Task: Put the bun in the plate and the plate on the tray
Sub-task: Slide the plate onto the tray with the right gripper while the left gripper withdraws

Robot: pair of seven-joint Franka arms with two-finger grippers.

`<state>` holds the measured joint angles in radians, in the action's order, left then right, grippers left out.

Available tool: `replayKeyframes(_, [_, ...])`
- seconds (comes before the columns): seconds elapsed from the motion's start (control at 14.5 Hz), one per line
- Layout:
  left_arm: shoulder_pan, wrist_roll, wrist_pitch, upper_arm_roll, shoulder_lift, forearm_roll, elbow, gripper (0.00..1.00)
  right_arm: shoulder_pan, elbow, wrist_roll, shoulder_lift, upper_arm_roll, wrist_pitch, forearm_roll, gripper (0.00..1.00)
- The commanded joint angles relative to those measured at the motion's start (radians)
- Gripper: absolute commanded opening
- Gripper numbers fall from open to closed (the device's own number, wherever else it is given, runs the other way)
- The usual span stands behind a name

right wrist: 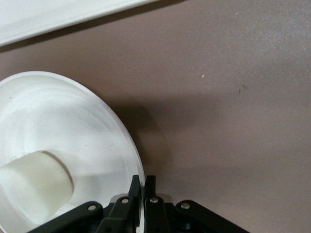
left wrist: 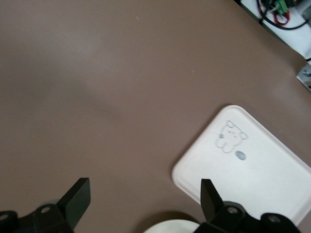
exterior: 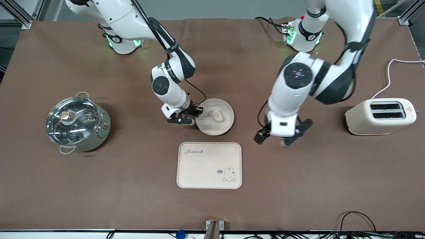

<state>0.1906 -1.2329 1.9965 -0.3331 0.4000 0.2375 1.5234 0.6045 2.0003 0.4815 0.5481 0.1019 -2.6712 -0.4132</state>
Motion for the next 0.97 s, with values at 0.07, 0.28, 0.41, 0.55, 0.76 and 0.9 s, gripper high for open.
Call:
replayKeyframes(0.07, [-0.074, 0.180, -0.157, -0.007, -0.078, 0.010, -0.048, 1.00, -0.002, 0.011, 0.002, -0.079, -0.001, 0.040, -0.022, 0.00])
replayKeyframes(0.28, [-0.157, 0.424, -0.254, -0.014, -0.156, -0.026, -0.071, 1.00, -0.009, -0.020, 0.017, -0.103, -0.004, 0.079, -0.024, 0.00])
replayKeyframes(0.41, [-0.165, 0.563, -0.298, 0.012, -0.217, -0.087, -0.080, 1.00, -0.044, -0.093, 0.020, -0.094, -0.004, 0.079, -0.026, 0.00])
replayKeyframes(0.55, [-0.154, 0.685, -0.347, 0.095, -0.285, -0.145, -0.071, 1.00, -0.074, -0.260, 0.051, 0.019, -0.005, 0.083, -0.026, 0.00])
replayKeyframes(0.76, [-0.151, 0.898, -0.436, 0.178, -0.357, -0.205, -0.059, 1.00, -0.150, -0.599, 0.069, 0.261, -0.008, 0.178, -0.021, 0.00])
replayKeyframes(0.9, [-0.149, 1.025, -0.446, 0.219, -0.410, -0.242, -0.005, 1.00, -0.195, -0.736, 0.063, 0.364, -0.008, 0.209, -0.016, 0.00])
